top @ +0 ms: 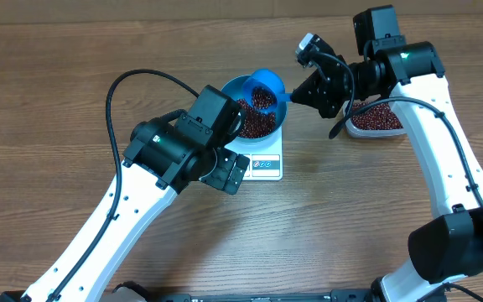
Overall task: Scoop item into bowl and weigh 150g on scale
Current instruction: 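Hold the scoop tilted over the bowl, shaking out a few beans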
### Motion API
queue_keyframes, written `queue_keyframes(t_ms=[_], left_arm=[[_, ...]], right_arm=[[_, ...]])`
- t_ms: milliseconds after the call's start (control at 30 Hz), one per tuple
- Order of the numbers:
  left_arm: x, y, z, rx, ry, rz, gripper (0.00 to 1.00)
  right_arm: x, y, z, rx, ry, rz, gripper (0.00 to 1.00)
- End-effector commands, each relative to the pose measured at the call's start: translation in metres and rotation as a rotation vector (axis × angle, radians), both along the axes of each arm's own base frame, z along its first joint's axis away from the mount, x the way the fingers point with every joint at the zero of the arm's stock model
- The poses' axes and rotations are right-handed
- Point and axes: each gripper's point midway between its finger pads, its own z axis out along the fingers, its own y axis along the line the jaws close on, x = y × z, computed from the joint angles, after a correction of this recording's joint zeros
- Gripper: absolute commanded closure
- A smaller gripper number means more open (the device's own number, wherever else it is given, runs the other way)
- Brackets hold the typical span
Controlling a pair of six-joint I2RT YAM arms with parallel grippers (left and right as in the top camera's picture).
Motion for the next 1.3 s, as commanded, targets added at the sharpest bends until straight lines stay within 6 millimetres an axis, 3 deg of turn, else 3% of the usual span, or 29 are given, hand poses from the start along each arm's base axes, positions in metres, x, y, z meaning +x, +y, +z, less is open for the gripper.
queue_keyframes(t_ms=[0, 1267], left_arm=[[0.0005, -0.0006, -0.0023, 0.009, 0.002, 0.004, 0.0], [0.0005, -0.0006, -0.0023, 0.009, 0.002, 0.004, 0.0]], right_arm=[[0.005, 0.0064, 0.0103, 0.027, -0.031, 0.016, 0.96], [0.001, 0.0059, 0.0083, 0.017, -0.029, 0.037, 0.96]])
